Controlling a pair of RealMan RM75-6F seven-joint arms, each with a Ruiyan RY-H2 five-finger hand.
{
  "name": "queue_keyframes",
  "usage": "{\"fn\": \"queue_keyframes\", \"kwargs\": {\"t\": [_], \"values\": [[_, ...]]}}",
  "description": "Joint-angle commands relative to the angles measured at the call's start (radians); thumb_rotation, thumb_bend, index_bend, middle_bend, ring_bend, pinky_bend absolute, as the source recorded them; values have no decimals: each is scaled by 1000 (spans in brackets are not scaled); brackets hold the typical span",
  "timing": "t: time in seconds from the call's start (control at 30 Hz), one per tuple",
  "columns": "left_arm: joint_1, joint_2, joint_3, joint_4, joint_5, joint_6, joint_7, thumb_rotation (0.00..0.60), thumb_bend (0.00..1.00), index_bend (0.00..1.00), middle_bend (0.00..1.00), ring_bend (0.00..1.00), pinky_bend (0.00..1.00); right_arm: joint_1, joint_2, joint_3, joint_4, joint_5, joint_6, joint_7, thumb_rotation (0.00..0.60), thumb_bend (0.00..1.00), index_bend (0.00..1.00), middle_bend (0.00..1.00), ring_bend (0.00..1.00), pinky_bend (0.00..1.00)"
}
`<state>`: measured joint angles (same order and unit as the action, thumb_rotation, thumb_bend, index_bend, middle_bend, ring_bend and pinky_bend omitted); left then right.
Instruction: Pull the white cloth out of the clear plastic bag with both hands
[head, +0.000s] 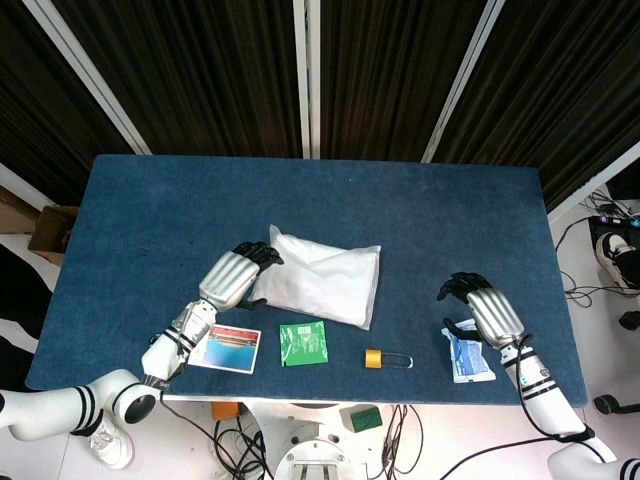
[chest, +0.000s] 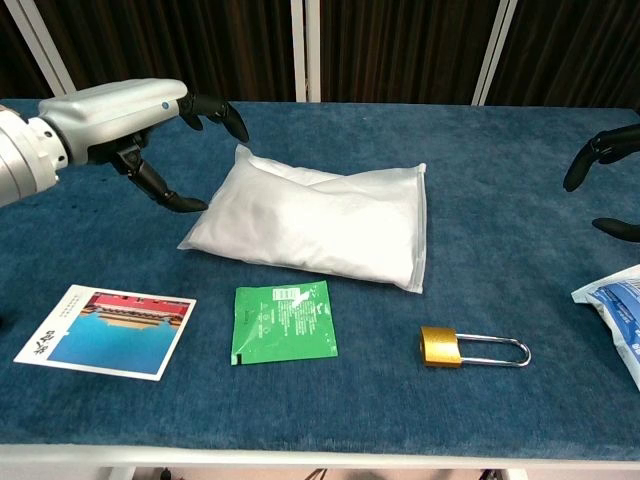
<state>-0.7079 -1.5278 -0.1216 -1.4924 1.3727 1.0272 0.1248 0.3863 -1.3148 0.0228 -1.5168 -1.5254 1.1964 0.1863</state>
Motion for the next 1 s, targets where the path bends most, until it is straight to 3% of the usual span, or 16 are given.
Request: {"fn": "queue_keyframes", "kwargs": {"t": [0.03, 0.27, 0.4, 0.83, 0.9, 1.0], "values": [[-3, -3, 0, 5, -2, -6, -4, 600, 169, 255, 202, 142, 204, 2, -4, 1, 3, 3, -5, 2, 600, 296, 430, 350, 166, 212], [-33, -45, 3, 36, -7, -57, 13, 600, 170, 253, 185, 128, 204, 6, 3, 4, -1, -2, -7, -6, 600, 296, 430, 350, 166, 212], [-71, -99, -19, 79, -31, -98, 31, 600, 170, 243, 158, 112, 203, 8, 11, 10, -17, 1, -6, -17, 600, 296, 430, 350, 166, 211], [-185, -265, -77, 313, -177, -246, 116, 600, 178, 175, 72, 70, 191, 20, -7, 21, -32, 24, -31, -49, 600, 296, 431, 350, 166, 211], [-189, -278, -78, 340, -184, -260, 95, 600, 218, 189, 81, 71, 191, 23, -10, 23, -33, 25, -35, -53, 600, 296, 431, 350, 166, 211], [-191, -296, -73, 381, -175, -271, 50, 600, 322, 320, 178, 98, 193, 30, -14, 28, -35, 30, -42, -58, 600, 296, 430, 350, 166, 211]]}}
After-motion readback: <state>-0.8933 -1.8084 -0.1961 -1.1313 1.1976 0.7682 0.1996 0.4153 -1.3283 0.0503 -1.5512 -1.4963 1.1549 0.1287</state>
